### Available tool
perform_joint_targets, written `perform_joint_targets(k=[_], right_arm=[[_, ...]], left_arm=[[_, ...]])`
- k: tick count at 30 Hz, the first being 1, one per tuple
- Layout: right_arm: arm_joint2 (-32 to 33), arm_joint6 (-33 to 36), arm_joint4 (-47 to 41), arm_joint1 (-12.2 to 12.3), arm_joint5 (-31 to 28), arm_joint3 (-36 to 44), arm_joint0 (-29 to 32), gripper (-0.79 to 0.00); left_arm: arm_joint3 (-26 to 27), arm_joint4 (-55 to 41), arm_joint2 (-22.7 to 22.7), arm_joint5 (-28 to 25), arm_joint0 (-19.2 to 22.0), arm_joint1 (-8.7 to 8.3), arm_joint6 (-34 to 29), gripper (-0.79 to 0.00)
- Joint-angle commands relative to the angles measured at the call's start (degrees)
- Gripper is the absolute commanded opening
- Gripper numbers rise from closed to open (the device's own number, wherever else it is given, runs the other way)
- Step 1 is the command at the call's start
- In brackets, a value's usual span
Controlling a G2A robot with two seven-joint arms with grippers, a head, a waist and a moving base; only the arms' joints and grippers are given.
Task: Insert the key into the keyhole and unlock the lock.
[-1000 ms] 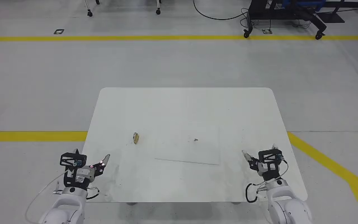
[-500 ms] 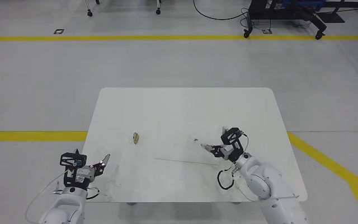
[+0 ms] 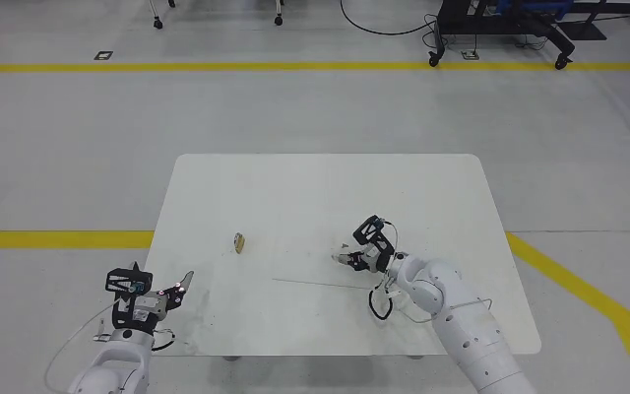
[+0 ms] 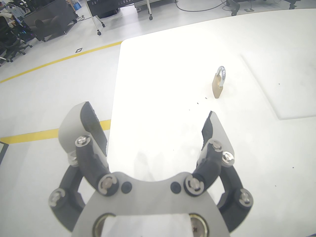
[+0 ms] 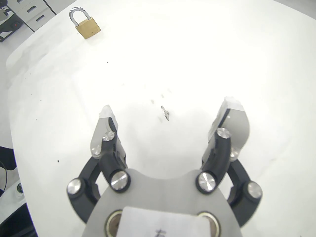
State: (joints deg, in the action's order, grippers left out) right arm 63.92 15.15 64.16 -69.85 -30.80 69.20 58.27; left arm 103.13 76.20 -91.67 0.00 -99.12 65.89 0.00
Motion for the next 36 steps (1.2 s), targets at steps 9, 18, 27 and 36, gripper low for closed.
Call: perform_joint_targets(k=[9, 18, 27, 36], right_arm=[[-2.3, 1.2, 2.7, -0.4, 1.0, -0.2, -0.8, -0.52], [-2.4, 0.5, 4.5, -0.3, 1.2, 0.2, -0.9, -0.785], [5.4, -7.7, 1.8, 1.4, 0.9, 7.3, 4.6, -0.785], [11.8, -4.4, -39.1, 0.9, 1.4, 7.8, 11.3, -0.785]], left_arm=[[0.0, 0.0, 0.0, 0.0, 0.0, 0.0, 0.0, 0.0], [0.0, 0.0, 0.0, 0.0, 0.0, 0.0, 0.0, 0.0], [0.0, 0.0, 0.0, 0.0, 0.0, 0.0, 0.0, 0.0], [0.0, 0.0, 0.0, 0.0, 0.0, 0.0, 0.0, 0.0]])
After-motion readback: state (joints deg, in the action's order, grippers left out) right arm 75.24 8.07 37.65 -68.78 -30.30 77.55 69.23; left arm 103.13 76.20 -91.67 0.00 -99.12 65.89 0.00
